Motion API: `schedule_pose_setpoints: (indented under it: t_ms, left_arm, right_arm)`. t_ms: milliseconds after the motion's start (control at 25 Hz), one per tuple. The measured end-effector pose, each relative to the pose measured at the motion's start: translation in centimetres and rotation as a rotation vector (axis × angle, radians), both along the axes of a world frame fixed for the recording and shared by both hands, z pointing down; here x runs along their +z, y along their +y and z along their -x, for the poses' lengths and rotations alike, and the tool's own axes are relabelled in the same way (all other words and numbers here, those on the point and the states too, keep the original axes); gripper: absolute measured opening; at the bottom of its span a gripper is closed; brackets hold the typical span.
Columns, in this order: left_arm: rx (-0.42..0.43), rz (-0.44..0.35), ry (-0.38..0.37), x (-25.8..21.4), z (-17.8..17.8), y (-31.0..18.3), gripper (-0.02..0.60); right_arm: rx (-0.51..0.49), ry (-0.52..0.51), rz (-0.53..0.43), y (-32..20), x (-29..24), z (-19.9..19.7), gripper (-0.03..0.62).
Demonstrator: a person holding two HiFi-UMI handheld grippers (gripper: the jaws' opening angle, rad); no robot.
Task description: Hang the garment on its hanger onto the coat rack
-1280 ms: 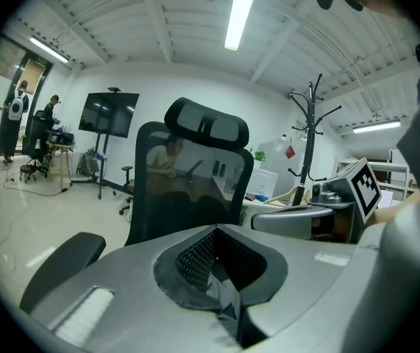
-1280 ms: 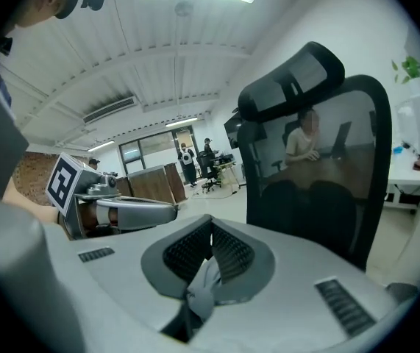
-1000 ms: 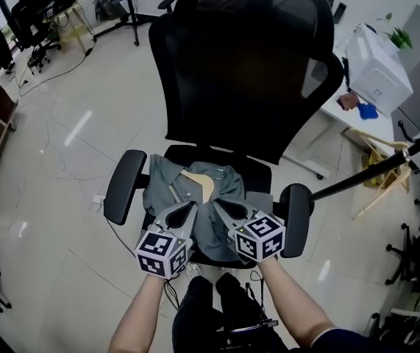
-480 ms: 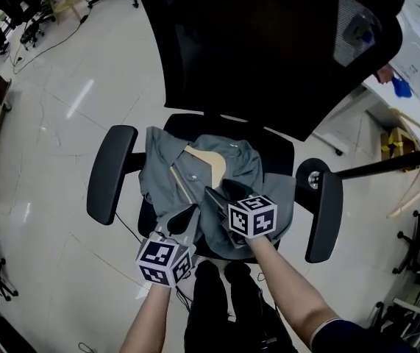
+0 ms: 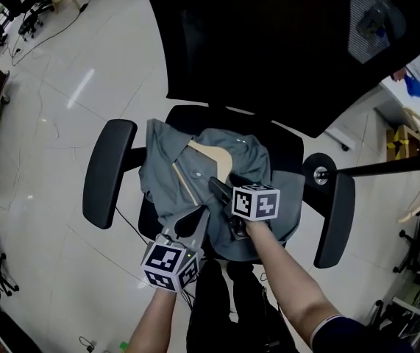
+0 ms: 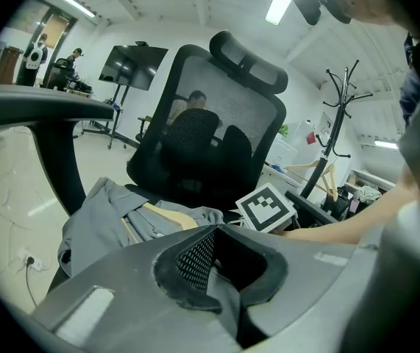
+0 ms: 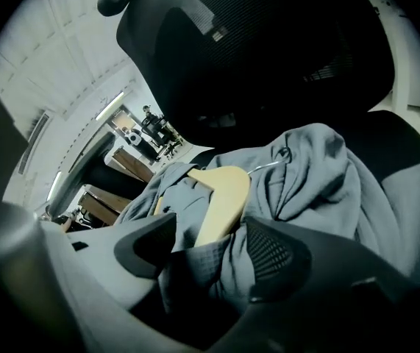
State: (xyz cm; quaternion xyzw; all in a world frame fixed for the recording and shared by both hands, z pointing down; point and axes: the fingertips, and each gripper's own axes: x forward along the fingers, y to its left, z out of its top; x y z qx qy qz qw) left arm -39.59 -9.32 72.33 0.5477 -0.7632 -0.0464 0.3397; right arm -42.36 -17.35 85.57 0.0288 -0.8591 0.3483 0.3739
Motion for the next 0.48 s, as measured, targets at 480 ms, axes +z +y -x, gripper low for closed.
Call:
schedule_pose_setpoints:
  t_ms: [480]
  left_arm:
    - [-0.005,0.032,0.025,1.6,-0.2,0.8,0.002]
  right_arm:
    - [-0.061,0.038,0.071,0.5,1.5,1.5,0.256]
